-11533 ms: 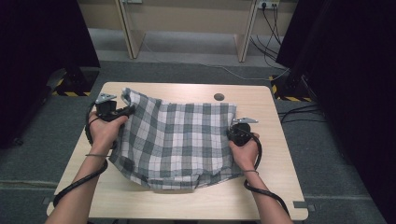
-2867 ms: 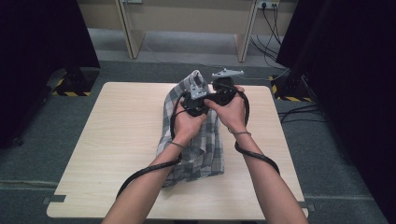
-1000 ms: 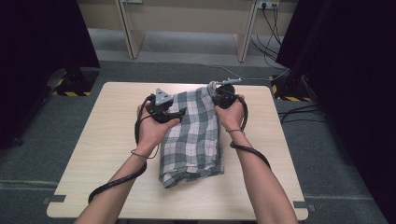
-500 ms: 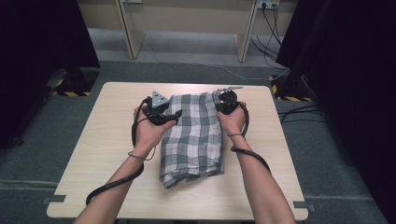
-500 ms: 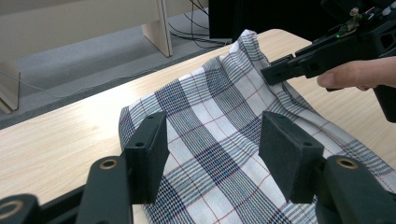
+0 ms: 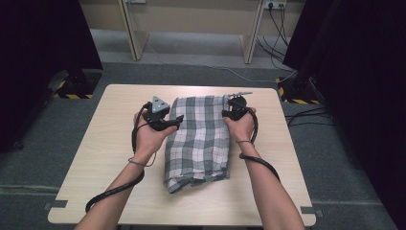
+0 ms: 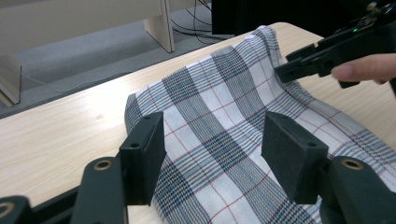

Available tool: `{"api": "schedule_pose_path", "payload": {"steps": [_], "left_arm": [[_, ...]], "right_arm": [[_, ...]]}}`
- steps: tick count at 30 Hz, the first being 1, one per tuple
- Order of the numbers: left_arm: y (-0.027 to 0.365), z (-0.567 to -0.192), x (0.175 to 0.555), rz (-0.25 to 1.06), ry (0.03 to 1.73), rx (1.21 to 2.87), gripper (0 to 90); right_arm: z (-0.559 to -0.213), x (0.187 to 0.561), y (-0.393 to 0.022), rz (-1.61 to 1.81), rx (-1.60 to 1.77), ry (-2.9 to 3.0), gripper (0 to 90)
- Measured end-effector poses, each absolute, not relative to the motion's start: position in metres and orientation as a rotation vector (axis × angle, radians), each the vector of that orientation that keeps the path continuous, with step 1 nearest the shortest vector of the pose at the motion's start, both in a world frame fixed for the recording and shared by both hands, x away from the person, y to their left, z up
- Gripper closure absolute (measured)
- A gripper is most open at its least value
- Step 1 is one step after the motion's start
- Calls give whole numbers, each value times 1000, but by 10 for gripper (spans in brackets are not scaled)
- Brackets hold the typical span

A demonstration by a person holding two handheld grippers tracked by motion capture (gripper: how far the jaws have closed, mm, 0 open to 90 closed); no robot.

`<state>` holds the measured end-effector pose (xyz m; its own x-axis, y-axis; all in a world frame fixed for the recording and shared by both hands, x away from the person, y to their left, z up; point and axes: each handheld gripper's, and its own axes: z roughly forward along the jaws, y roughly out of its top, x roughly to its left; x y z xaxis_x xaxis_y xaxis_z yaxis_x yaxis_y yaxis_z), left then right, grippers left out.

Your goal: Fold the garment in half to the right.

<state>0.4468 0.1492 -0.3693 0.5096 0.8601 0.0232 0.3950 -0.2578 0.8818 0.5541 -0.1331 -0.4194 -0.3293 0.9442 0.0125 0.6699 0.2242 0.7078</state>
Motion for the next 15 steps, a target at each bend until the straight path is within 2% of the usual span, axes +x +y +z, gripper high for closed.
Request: {"api": "schedule_pose_path", "payload": {"steps": [6, 15], "left_arm": [[158, -375, 443, 642, 1058, 1860, 365], [172, -384, 435, 611, 1067, 1855, 306]], "right_arm": [[-415, 548, -140, 901, 1469, 2082, 406], [-412, 535, -153, 928, 1434, 2093, 326]]}}
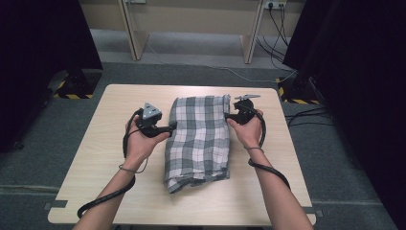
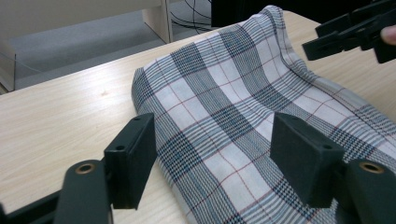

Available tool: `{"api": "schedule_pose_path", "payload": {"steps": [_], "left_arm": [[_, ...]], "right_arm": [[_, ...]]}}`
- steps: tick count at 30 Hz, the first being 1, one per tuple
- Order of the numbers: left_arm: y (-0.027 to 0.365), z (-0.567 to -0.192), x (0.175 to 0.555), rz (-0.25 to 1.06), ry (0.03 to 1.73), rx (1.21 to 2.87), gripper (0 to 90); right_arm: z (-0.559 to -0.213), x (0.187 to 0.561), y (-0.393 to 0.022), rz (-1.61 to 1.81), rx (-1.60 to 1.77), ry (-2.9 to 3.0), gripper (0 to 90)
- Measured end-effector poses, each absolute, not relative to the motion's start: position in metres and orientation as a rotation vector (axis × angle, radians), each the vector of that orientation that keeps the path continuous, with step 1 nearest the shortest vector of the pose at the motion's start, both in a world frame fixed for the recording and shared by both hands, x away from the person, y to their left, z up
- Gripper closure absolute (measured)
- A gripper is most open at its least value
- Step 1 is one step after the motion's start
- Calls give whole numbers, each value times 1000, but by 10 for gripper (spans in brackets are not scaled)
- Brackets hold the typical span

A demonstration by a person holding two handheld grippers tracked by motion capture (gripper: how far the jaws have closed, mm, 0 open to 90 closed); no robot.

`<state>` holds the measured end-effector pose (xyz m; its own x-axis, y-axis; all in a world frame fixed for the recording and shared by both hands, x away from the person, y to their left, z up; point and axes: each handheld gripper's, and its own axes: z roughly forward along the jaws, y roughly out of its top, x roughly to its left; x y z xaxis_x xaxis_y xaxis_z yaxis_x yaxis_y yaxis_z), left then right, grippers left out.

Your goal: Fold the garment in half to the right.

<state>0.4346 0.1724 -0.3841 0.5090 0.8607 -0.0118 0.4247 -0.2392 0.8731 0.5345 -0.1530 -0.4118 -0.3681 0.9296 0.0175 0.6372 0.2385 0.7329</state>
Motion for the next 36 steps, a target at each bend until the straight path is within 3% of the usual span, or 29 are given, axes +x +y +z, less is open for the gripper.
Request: {"api": "schedule_pose_path", "payload": {"steps": [11, 36], "left_arm": [[189, -390, 426, 594, 1081, 1813, 230], [225, -406, 403, 617, 1121, 1768, 230]], "right_arm": [[-407, 521, -168, 954, 1399, 2100, 300], [-403, 494, -179, 998, 1355, 2102, 288]]}}
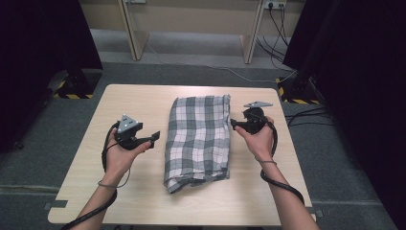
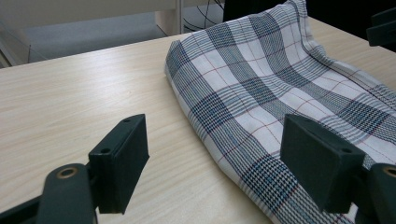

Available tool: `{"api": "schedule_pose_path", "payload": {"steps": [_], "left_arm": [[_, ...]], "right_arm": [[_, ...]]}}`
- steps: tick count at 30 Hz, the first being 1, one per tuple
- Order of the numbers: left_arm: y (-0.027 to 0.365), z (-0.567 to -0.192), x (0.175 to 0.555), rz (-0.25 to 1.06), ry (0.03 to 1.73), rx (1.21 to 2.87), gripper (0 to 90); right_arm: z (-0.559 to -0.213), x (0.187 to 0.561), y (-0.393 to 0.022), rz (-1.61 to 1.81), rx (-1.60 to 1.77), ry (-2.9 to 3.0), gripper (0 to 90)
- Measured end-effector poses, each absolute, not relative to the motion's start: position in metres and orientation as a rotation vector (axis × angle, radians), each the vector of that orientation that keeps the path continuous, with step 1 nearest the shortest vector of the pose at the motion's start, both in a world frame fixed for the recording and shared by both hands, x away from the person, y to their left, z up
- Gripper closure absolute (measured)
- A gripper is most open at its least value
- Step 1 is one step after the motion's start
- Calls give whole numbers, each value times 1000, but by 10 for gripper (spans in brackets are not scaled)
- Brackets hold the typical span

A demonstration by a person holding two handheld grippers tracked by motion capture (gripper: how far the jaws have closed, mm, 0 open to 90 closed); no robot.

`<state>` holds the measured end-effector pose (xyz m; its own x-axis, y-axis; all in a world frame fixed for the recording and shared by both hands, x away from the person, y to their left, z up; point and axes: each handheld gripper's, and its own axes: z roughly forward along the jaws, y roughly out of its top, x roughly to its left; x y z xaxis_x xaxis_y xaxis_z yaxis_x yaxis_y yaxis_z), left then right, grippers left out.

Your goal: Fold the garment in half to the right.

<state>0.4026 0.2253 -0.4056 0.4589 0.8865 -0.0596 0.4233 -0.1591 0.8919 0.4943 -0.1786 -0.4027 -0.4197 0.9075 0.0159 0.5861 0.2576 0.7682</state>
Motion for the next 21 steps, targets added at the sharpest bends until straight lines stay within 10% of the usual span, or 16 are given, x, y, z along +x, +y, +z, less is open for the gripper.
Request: {"api": "schedule_pose_path", "payload": {"steps": [21], "left_arm": [[240, -413, 387, 636, 1126, 1755, 232]], "right_arm": [[-405, 475, -195, 1013, 1352, 2083, 284]]}}
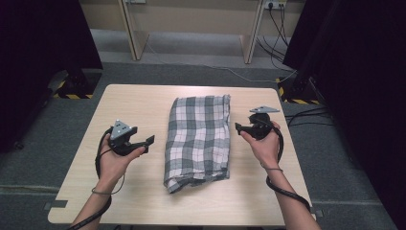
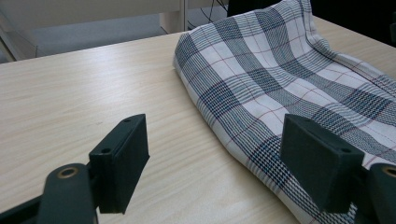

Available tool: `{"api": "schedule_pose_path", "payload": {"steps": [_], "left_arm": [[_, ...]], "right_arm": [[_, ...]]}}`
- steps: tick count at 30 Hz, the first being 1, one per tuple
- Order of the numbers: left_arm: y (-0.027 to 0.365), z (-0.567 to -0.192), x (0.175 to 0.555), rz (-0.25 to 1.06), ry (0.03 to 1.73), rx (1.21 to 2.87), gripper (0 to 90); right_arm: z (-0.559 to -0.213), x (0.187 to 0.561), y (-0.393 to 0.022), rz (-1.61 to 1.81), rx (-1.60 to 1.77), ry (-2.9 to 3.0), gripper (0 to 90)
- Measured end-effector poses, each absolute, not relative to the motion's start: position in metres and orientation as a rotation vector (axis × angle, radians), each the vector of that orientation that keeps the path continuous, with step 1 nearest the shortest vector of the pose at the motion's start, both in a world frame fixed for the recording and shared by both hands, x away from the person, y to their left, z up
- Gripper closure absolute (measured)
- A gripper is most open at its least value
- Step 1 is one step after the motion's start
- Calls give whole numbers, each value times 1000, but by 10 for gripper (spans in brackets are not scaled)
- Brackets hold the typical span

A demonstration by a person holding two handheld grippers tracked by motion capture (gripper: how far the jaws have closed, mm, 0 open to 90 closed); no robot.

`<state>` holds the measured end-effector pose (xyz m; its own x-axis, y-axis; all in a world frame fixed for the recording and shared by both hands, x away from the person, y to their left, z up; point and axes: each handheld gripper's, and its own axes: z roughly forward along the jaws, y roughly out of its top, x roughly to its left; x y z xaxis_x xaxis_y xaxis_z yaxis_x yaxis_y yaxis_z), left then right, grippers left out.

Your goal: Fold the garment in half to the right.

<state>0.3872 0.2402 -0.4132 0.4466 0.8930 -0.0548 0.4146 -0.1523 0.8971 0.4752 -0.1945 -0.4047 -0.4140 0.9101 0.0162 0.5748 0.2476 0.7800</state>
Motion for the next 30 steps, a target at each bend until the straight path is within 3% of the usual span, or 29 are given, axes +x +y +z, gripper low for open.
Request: {"api": "schedule_pose_path", "payload": {"steps": [30], "left_arm": [[260, -424, 363, 656, 1142, 1719, 234]], "right_arm": [[-419, 443, -220, 1019, 1357, 2065, 276]]}}
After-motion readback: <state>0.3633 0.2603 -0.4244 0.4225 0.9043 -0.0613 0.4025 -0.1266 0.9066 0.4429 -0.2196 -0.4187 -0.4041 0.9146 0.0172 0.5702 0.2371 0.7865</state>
